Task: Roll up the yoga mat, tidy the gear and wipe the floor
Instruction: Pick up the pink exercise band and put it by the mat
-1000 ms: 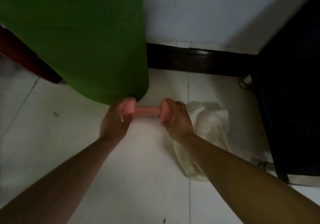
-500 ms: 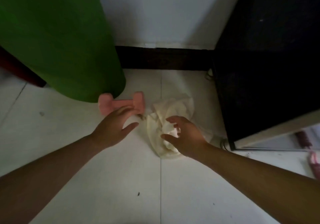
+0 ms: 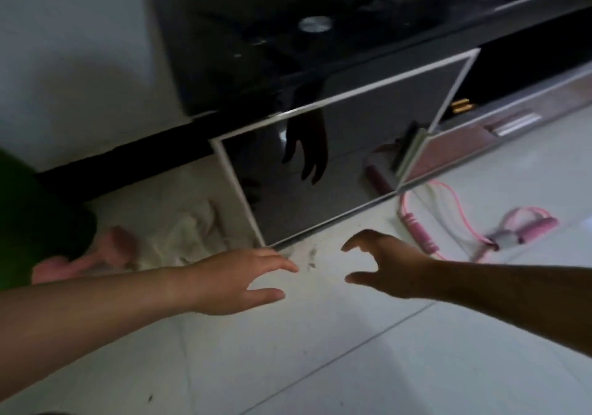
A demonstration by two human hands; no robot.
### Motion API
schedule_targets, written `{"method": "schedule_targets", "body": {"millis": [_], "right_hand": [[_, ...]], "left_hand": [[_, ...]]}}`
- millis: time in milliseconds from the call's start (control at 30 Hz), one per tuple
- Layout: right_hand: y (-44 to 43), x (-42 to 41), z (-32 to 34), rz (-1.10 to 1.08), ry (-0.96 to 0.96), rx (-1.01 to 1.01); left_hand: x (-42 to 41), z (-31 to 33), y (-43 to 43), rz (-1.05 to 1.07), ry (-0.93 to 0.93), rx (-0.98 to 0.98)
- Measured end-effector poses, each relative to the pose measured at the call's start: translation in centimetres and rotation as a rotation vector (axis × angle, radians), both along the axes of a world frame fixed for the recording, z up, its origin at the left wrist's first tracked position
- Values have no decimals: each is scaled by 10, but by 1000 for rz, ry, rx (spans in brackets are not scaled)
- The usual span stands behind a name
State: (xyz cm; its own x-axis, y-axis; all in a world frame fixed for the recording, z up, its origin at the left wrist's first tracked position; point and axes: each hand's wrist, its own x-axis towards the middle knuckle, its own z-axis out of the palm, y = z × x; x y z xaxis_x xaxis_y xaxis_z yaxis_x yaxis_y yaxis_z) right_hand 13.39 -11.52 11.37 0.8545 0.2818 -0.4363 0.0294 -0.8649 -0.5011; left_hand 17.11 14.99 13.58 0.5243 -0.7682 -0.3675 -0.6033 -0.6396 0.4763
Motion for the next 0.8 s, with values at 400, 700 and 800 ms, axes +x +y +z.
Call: {"method": "schedule_targets", "body": {"millis": [400, 700, 800], "right_hand": [[-190, -16, -68, -422, -71, -147], [-249, -13, -120, -369, 27, -302], [-243, -18, -134, -285, -32, -333]], "left_hand": [[27, -56, -228, -10, -22, 32], [26, -90, -261, 13, -1, 179], [27, -91, -247, 13, 11, 203]]}}
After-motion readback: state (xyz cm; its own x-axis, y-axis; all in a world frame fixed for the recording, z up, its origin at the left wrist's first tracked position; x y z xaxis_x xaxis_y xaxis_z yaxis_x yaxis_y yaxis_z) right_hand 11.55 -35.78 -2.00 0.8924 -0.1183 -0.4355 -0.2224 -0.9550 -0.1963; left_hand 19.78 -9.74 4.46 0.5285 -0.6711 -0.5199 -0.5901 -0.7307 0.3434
